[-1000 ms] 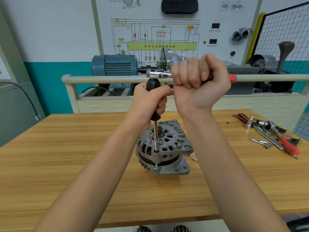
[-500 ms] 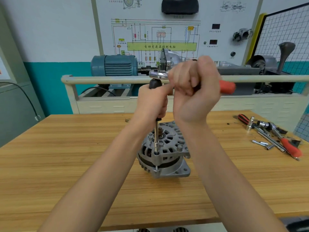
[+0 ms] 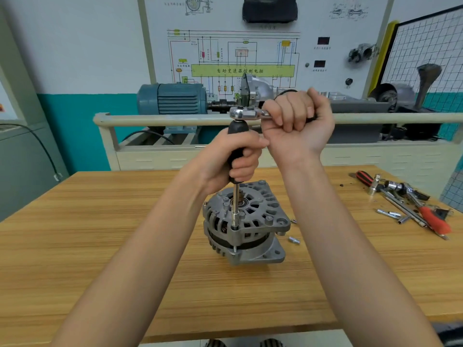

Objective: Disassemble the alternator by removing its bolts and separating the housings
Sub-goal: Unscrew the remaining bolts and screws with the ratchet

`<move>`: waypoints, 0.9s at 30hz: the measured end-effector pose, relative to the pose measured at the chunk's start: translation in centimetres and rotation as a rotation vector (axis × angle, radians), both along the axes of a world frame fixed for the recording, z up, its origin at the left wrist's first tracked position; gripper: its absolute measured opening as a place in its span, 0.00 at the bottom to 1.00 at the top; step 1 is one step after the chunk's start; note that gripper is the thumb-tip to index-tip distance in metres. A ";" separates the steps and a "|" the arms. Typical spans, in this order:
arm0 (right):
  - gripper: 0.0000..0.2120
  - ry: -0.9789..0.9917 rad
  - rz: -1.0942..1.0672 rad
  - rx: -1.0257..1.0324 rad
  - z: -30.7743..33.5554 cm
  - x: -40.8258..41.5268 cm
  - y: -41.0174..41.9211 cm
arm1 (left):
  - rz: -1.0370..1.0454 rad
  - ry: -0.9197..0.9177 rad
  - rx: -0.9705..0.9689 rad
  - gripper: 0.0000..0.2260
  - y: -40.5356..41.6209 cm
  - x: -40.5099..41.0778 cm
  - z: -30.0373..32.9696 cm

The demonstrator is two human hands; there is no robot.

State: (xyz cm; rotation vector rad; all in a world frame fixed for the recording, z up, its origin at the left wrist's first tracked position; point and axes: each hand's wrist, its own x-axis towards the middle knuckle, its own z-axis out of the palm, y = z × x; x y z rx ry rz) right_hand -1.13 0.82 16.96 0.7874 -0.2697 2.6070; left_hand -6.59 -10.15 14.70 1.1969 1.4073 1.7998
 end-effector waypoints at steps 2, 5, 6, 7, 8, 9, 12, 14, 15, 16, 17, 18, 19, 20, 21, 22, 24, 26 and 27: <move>0.18 -0.016 -0.041 -0.017 0.0 -0.1 -0.1 | -0.002 -0.038 -0.034 0.18 0.2 -0.1 0.2; 0.19 0.040 -0.186 0.098 -0.2 0.5 -0.8 | 0.156 -0.058 -0.020 0.22 0.6 0.2 0.1; 0.20 0.076 -0.261 0.170 -0.3 0.7 -1.1 | 0.246 -0.058 -0.005 0.22 0.8 0.6 0.1; 0.21 0.117 -0.358 0.253 -0.3 0.9 -1.7 | 0.347 -0.062 0.014 0.22 1.1 0.9 0.0; 0.20 0.166 -0.471 0.330 -0.4 1.1 -2.3 | 0.454 -0.070 0.038 0.21 1.4 1.4 -0.1; 0.18 0.217 -0.605 0.393 -0.6 1.2 -3.0 | 0.562 -0.070 0.066 0.20 1.8 1.8 -0.1; 0.11 0.300 -1.026 0.553 -1.4 1.7 -4.9 | 0.834 0.034 0.141 0.18 2.5 2.4 -0.6; 0.10 0.315 -1.063 0.574 -1.5 1.7 -5.2 | 0.874 0.063 0.175 0.19 2.6 2.5 -0.8; 0.12 0.321 -0.991 0.540 -1.3 1.7 -4.9 | 0.845 0.041 0.181 0.19 2.6 2.4 -0.8; 0.14 0.314 -0.876 0.492 -1.0 1.6 -4.4 | 0.784 0.011 0.178 0.19 2.4 2.3 -0.8; 0.16 0.287 -0.742 0.448 -0.6 1.4 -3.7 | 0.702 -0.012 0.165 0.18 2.1 2.1 -0.7; 0.19 0.243 -0.614 0.412 -0.2 1.3 -2.9 | 0.615 -0.020 0.149 0.18 1.8 1.8 -0.6; 0.20 0.191 -0.493 0.374 0.1 1.1 -2.2 | 0.524 -0.021 0.135 0.17 1.4 1.4 -0.5; 0.21 0.141 -0.369 0.323 0.3 0.8 -1.5 | 0.421 -0.020 0.121 0.17 1.0 1.0 -0.5; 0.21 0.092 -0.245 0.256 0.4 0.6 -1.0 | 0.304 -0.020 0.097 0.16 0.6 0.6 -0.4; 0.20 0.054 -0.128 0.176 0.4 0.2 -0.5 | 0.185 -0.018 0.064 0.15 0.3 0.3 -0.2; 0.19 0.001 0.008 0.042 0.4 -0.5 0.0 | 0.026 -0.017 0.007 0.15 0.1 0.0 -0.1; 0.19 -0.029 -0.017 0.008 0.4 -0.6 0.0 | 0.015 -0.055 -0.012 0.19 0.2 0.0 0.0; 0.19 -0.028 -0.061 0.031 0.4 -0.4 -0.2 | 0.043 -0.077 -0.015 0.20 0.3 0.0 0.1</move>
